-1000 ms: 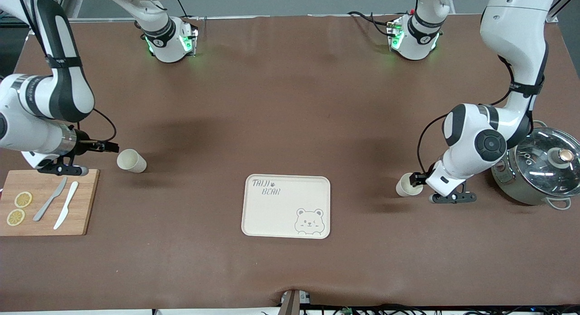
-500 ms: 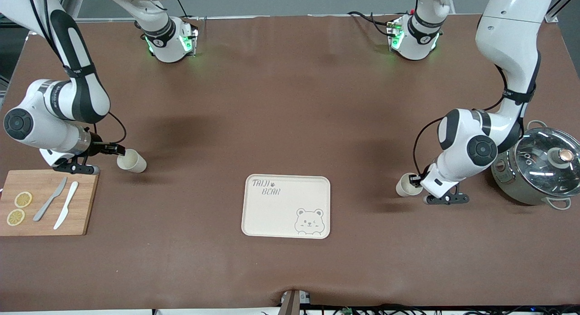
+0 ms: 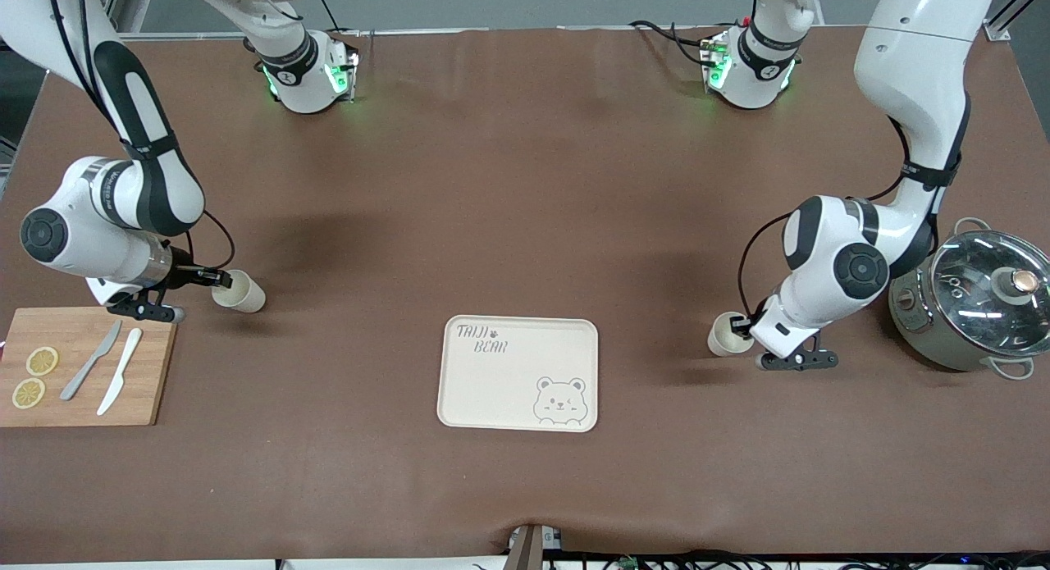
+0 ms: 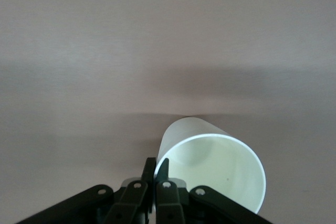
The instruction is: Place white IKEA cup upright on tray with both arms
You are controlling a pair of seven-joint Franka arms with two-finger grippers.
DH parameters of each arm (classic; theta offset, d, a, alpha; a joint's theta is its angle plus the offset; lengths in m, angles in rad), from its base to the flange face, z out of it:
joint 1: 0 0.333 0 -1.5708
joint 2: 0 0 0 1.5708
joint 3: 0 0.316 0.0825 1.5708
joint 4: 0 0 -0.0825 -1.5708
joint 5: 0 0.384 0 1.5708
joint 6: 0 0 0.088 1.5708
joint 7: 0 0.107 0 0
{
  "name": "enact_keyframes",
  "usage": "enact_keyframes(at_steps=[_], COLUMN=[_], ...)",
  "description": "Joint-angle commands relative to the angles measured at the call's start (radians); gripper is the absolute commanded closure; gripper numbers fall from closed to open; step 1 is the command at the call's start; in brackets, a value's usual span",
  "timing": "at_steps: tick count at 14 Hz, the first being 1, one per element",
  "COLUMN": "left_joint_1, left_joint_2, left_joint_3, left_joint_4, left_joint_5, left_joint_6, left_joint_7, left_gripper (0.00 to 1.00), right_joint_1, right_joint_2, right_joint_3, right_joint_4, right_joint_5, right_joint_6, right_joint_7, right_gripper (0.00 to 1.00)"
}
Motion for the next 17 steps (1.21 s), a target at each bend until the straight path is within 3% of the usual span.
enact_keyframes(at_steps=[1,3,5,14,17], left_joint_1=[-0.042,-0.085,-0.137,-0.319,-0.363], left_joint_2=[-0.037,-0.039,-0.028,0.175,0.258], left_joint_3=[-0.013,-0.013,-0.013,-0.013,-0.011], left_joint_4=[0.025,0.077,0.134,0.444,0.53], left_joint_5=[0.006,0.008,0.003,-0.035,-0.035], left_joint_6=[-0.064,-0.121,-0.13,-0.139,-0.127], left_joint_7=[-0.088,-0.167,-0.262,-0.664,-0.721], left_gripper=[1.0,1.0,1.0,1.0,1.0], right_joint_1=[-0.01,-0.01,-0.009,-0.009,-0.009], right_joint_2=[0.007,0.007,0.007,0.006,0.007], right_joint_3=[0.009,0.009,0.009,0.009,0.009], right_joint_4=[-0.004,-0.004,-0.002,0.015,0.074], right_joint_5=[0.024,0.024,0.024,0.022,0.022], right_joint_6=[0.017,0.015,0.014,-0.005,-0.101], right_joint_7=[0.007,0.007,0.007,-0.002,0.005], right_gripper=[0.82,0.97,1.0,1.0,1.0])
